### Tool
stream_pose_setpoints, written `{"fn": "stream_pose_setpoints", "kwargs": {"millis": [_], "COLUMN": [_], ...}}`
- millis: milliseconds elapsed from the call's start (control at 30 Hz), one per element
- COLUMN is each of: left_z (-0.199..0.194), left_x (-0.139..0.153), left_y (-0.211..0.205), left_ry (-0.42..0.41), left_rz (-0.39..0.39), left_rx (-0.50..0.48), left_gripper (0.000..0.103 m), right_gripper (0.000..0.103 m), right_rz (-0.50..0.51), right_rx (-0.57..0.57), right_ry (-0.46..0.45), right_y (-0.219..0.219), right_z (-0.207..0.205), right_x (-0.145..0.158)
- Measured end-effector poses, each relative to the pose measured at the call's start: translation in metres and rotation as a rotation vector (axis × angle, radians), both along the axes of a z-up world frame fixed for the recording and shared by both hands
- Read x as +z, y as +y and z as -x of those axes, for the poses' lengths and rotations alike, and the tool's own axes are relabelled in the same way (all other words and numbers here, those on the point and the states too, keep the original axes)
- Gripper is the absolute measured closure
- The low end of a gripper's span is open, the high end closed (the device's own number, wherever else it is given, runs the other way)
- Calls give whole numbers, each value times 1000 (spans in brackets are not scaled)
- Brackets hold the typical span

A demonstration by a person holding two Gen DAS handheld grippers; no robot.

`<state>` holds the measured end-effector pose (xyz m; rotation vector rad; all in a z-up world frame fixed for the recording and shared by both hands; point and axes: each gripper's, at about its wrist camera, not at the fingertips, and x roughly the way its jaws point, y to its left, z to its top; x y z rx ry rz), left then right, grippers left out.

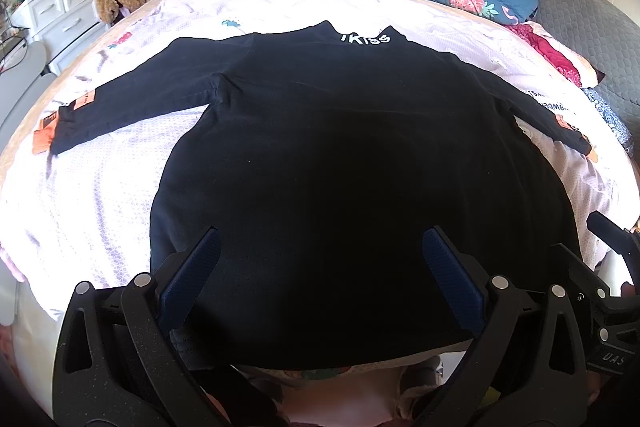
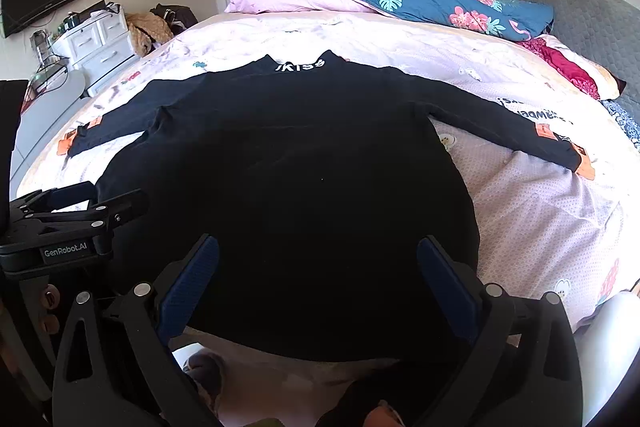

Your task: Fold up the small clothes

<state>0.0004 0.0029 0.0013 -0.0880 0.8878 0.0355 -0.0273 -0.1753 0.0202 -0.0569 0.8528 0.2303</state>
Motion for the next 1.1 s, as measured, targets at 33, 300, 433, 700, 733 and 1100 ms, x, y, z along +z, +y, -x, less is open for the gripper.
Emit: {"fn": "stream_pose_setpoints", "kwargs": {"millis": [33,300,433,700,733,1100], "left_z": [0,0,0,1,1,1], "left_x": [0,0,0,-1,-1,-2], "left_y": [0,0,1,0,1,0], "left_ry": [-1,-1,0,0,0,-1], "left_rz": [-1,1,2,1,2,1], "left_rx": [0,0,0,0,0,1], "left_gripper": [8,8,8,8,8,8], "right_gripper": [4,4,4,4,4,4], "right_rz": [0,-4,-4,-2,-2,-2], "right_rx": [1,-2,-4,-2,-3,-5], "right_ry": [0,-1,-1,0,-1,0], "right_y": [0,-1,-2,-2,-2,-2], "right_z": [0,1,1,1,1,1], "right_x": [0,0,1,1,1,1]}}
